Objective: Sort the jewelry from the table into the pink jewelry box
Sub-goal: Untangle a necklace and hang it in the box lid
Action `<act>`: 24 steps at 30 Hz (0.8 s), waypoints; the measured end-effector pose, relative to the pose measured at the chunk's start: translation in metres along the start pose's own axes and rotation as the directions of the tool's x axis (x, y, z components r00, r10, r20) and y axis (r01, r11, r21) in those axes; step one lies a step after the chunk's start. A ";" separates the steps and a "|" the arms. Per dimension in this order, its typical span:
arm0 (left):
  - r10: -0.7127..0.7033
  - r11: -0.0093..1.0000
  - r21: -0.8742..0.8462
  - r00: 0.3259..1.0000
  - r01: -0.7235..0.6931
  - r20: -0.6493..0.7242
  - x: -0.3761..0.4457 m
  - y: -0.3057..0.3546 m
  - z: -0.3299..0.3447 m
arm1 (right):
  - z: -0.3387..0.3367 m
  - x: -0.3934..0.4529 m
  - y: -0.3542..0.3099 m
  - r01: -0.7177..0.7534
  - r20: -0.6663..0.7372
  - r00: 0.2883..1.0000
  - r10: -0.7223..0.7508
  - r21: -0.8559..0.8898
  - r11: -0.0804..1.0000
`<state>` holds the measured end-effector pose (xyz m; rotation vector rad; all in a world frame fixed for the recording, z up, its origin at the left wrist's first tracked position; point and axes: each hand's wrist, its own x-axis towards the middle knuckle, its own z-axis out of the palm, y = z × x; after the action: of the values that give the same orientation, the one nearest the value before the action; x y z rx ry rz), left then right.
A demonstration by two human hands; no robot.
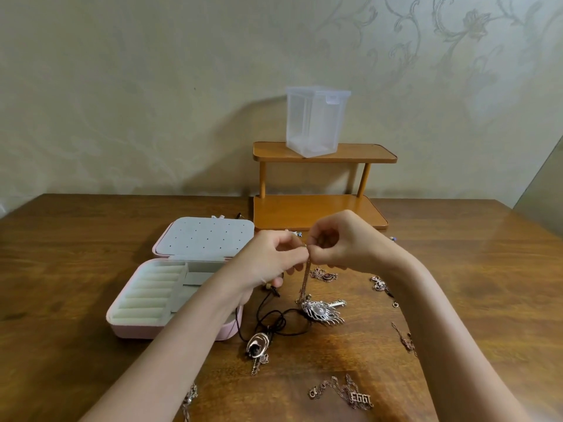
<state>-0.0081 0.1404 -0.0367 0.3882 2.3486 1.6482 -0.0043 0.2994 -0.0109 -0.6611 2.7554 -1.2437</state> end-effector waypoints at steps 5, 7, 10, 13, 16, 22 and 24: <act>0.022 0.979 -0.200 0.995 -0.042 -0.099 0.003 -0.002 0.002 | -0.001 -0.002 0.006 0.014 -0.049 0.999 -0.003 0.218 0.976; 0.042 0.983 -0.173 0.989 -0.067 -0.142 0.004 -0.003 0.003 | -0.001 -0.001 0.007 0.023 -0.046 0.999 -0.012 0.242 0.970; 0.077 0.991 -0.098 0.988 -0.091 -0.136 0.002 -0.002 0.001 | -0.004 -0.003 0.009 0.024 -0.016 1.000 -0.020 0.307 0.952; 0.107 0.993 -0.042 0.988 -0.112 -0.109 0.001 0.000 -0.001 | -0.009 -0.006 0.009 0.002 0.030 0.999 -0.012 0.304 0.953; 0.127 0.992 -0.009 0.987 -0.128 -0.098 0.000 0.001 -0.003 | -0.009 -0.005 0.009 0.011 0.030 0.999 -0.018 0.222 0.975; 0.099 0.988 0.126 0.994 -0.092 -0.052 0.000 0.000 0.000 | -0.005 -0.001 0.002 0.046 0.073 0.997 -0.040 -0.085 0.995; 0.051 0.995 0.085 0.998 -0.048 -0.042 0.000 -0.002 0.000 | -0.001 0.001 0.000 0.068 0.074 0.996 -0.054 -0.197 0.978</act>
<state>-0.0084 0.1403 -0.0387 0.4338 2.4657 1.5993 -0.0054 0.2997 -0.0098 -0.7927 2.8462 -0.9419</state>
